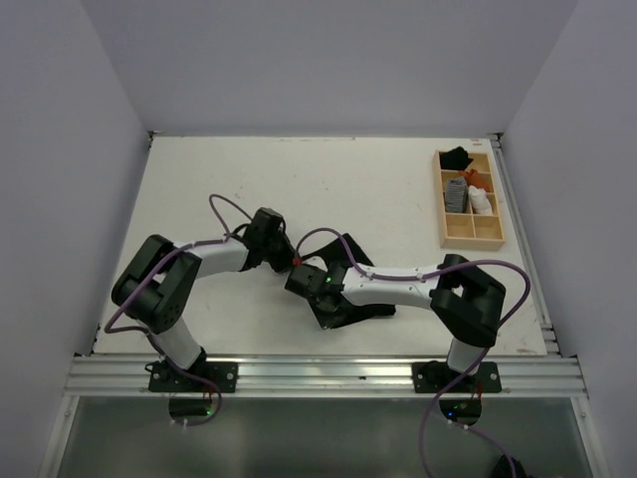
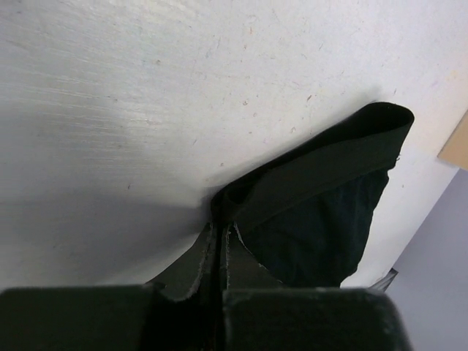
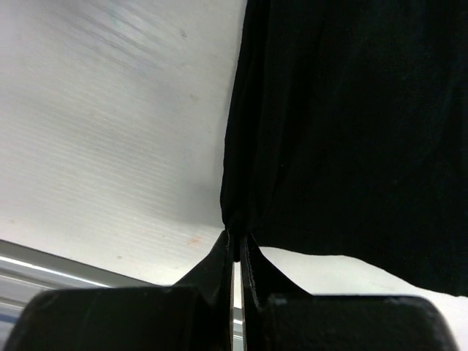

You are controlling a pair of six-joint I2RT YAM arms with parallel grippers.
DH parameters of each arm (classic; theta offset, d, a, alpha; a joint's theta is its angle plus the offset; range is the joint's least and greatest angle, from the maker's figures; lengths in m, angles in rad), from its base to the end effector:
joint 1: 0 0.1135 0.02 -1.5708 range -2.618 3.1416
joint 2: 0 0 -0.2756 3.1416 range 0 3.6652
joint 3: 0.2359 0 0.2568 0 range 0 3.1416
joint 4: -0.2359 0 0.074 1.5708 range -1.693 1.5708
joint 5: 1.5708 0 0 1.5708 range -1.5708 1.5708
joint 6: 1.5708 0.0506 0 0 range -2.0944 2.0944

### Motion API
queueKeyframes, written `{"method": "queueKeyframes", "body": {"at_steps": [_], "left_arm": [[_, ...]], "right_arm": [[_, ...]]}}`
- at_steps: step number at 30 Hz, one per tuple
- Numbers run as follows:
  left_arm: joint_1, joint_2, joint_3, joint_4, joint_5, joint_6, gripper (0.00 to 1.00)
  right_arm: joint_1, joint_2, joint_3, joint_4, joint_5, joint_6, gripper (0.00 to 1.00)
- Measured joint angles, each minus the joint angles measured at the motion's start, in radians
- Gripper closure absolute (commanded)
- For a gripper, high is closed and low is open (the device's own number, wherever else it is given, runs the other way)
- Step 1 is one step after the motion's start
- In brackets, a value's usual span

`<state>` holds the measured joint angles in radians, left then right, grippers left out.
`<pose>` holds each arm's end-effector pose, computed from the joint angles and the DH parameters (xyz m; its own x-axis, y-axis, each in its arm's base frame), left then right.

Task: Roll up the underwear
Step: Fold the underwear

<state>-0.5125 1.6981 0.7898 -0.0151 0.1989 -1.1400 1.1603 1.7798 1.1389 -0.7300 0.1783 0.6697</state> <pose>0.2831 -0.1707 0.1283 -0.8214 -0.5598 -0.1086 -0.3875 0.6878 -0.6138 0.1430 0.3061 0.1606 -0.8581 -0.4407 -0.2636 -0.4537 0.8911 -0.0130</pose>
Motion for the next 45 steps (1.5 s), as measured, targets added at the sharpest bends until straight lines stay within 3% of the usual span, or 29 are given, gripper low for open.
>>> {"method": "queueKeyframes", "body": {"at_steps": [11, 18, 28, 36, 45], "left_arm": [[0.047, -0.21, 0.013, -0.252, -0.089, 0.063, 1.0], [0.055, -0.365, 0.023, -0.495, -0.142, 0.058, 1.0], [0.051, -0.435, 0.053, -0.869, -0.252, -0.02, 1.0], [0.042, -0.526, 0.13, -0.97, -0.296, -0.109, 1.0], [0.027, -0.395, 0.197, -1.005, -0.303, -0.168, 1.0]], "right_arm": [[0.011, -0.006, 0.035, 0.032, -0.044, 0.012, 1.0], [0.066, -0.114, 0.034, 0.084, -0.083, 0.033, 1.0], [0.109, -0.19, 0.01, 0.151, -0.145, 0.08, 1.0], [0.122, -0.216, -0.02, 0.159, -0.145, 0.074, 1.0], [0.1, -0.222, -0.029, 0.178, -0.14, 0.063, 1.0]]}}
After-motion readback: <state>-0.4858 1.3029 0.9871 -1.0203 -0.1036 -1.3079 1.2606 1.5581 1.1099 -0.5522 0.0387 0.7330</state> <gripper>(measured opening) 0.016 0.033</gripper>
